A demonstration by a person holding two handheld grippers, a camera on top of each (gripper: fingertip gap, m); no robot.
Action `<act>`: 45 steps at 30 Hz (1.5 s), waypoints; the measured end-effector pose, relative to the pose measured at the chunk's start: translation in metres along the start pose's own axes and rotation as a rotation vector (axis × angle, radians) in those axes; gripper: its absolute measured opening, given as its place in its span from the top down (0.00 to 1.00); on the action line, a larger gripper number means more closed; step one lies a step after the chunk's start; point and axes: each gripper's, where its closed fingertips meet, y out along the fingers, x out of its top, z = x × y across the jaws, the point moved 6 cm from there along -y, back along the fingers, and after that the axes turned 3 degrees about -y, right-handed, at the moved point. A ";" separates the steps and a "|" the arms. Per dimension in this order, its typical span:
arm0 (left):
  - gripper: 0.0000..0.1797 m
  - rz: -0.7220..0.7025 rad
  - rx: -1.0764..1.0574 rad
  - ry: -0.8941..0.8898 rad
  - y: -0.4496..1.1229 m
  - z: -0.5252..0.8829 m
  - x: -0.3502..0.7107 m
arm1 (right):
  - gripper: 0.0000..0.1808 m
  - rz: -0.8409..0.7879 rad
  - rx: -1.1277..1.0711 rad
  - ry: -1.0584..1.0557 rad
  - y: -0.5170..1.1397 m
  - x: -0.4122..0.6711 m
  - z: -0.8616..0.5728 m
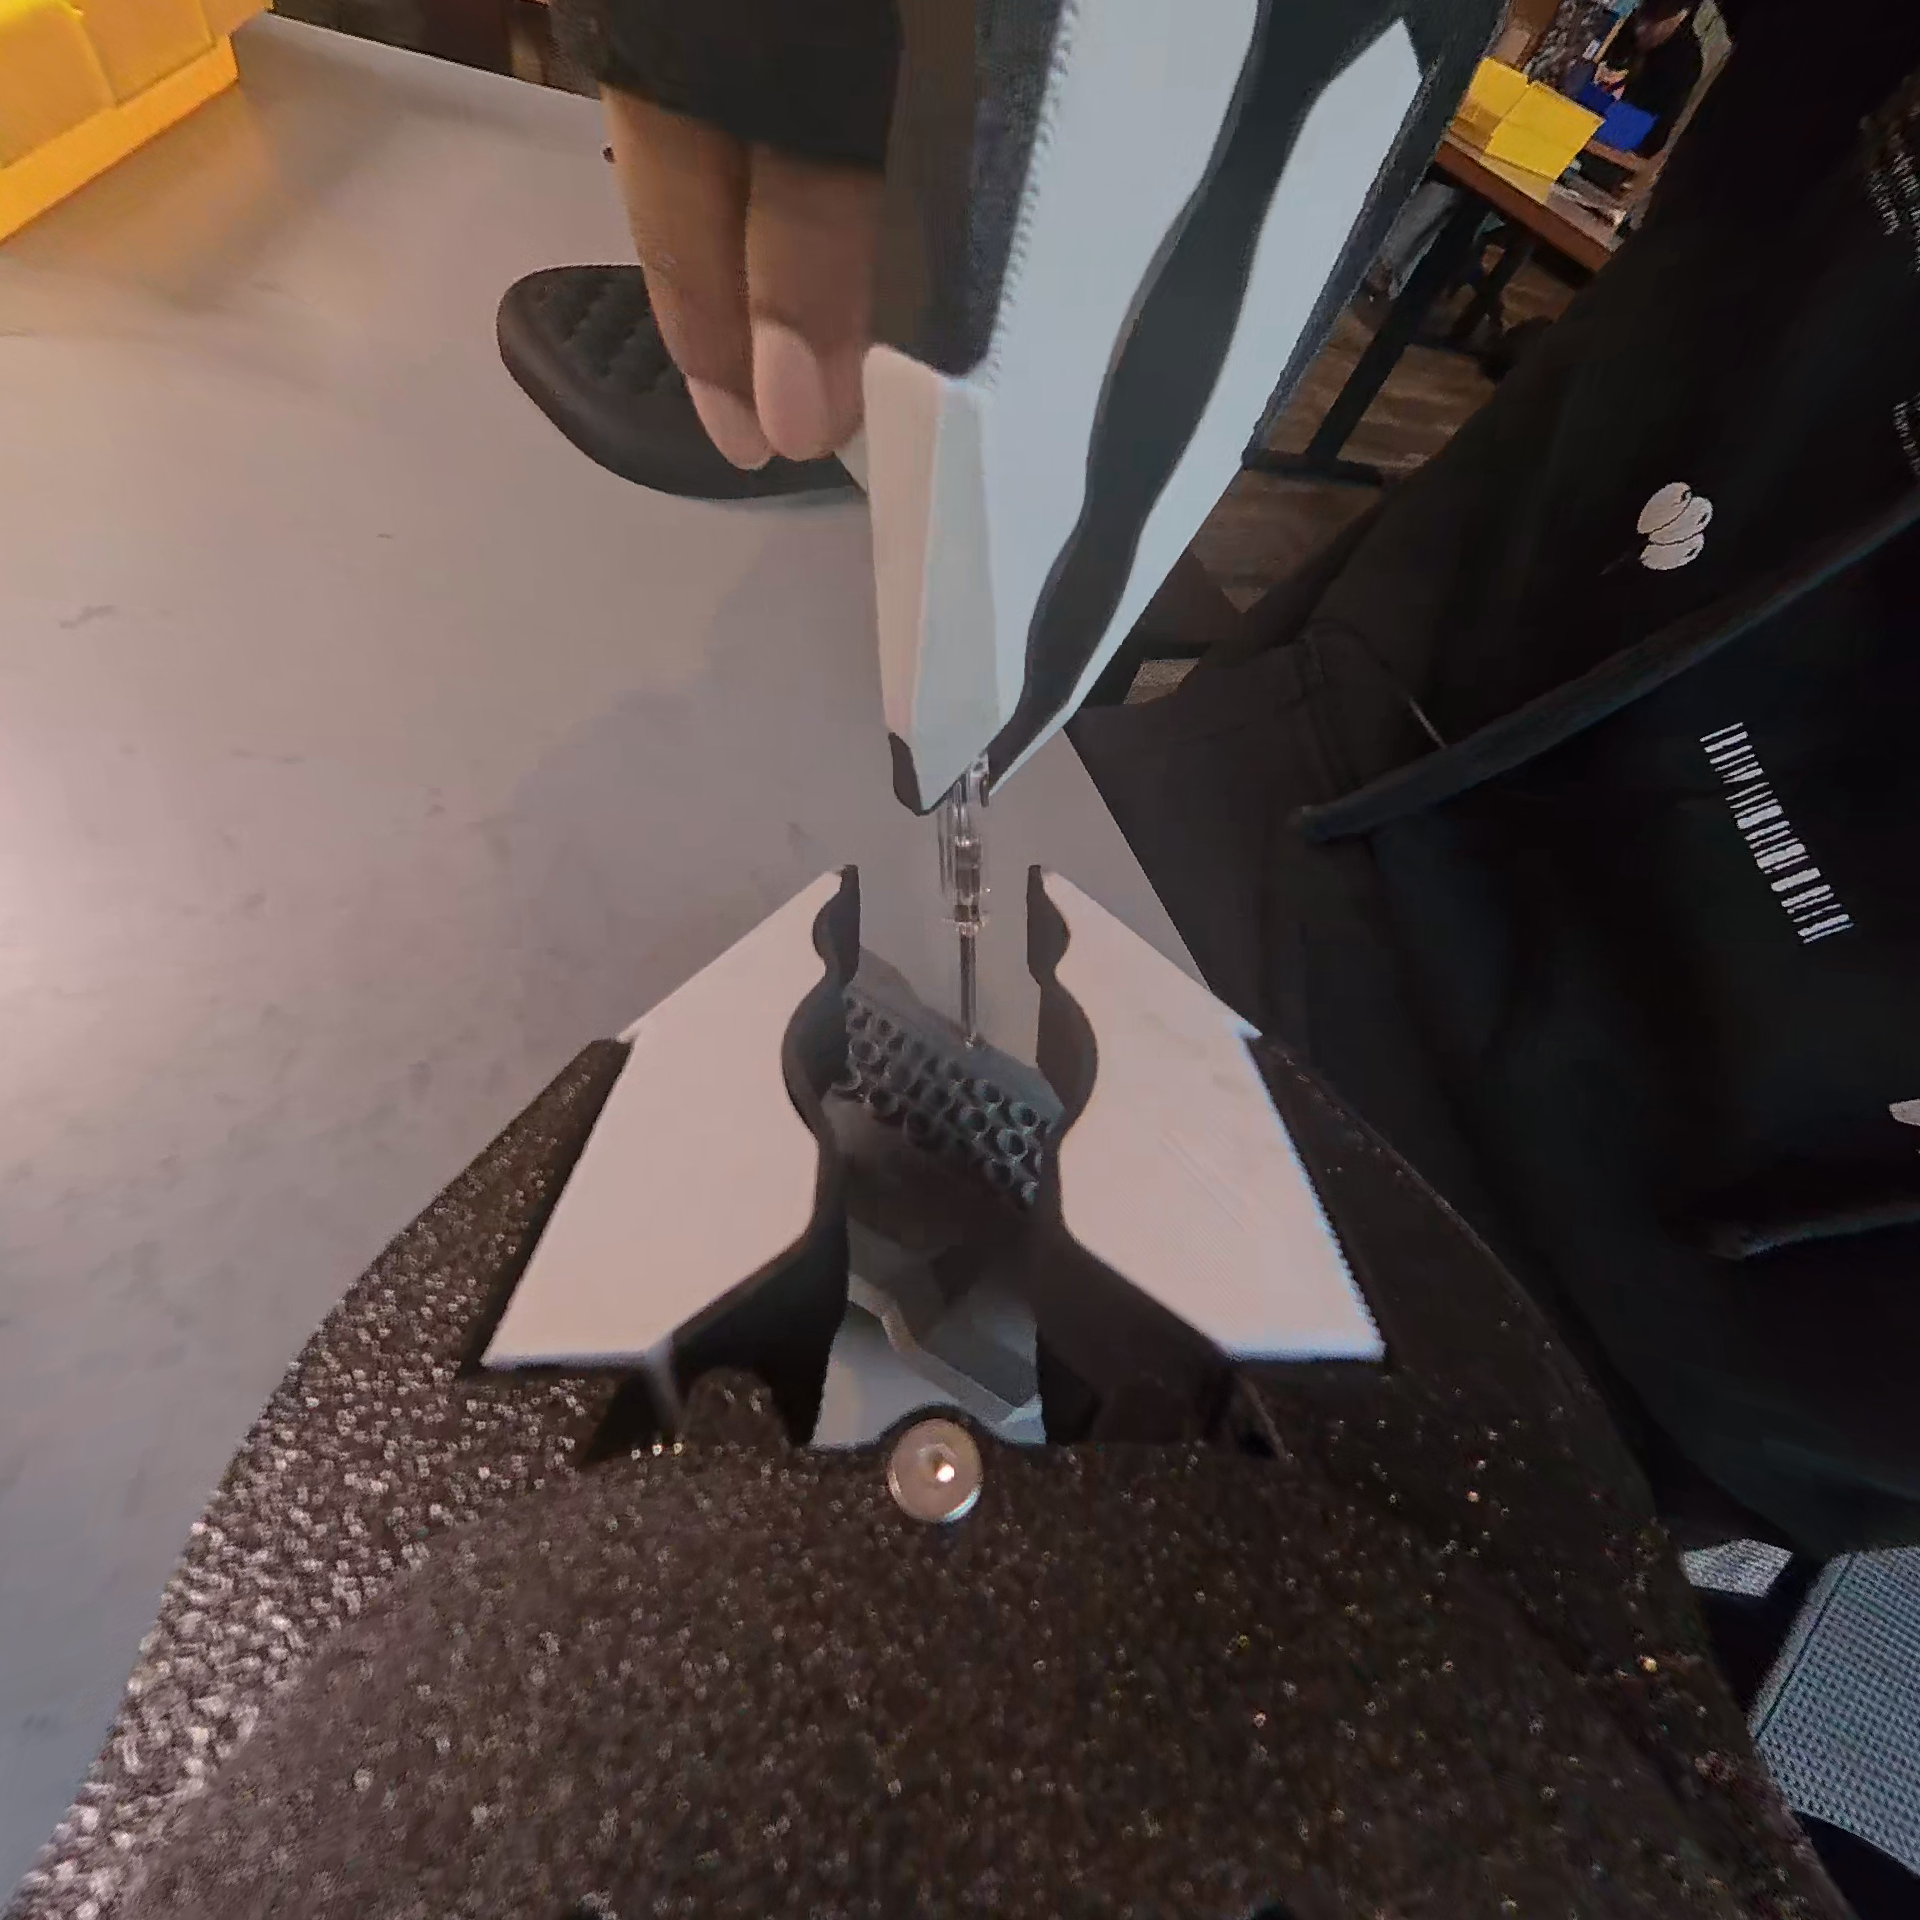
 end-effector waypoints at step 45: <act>0.80 0.092 0.210 0.189 -0.019 -0.012 0.000 | 0.96 0.080 -0.363 -0.980 0.000 -0.002 0.004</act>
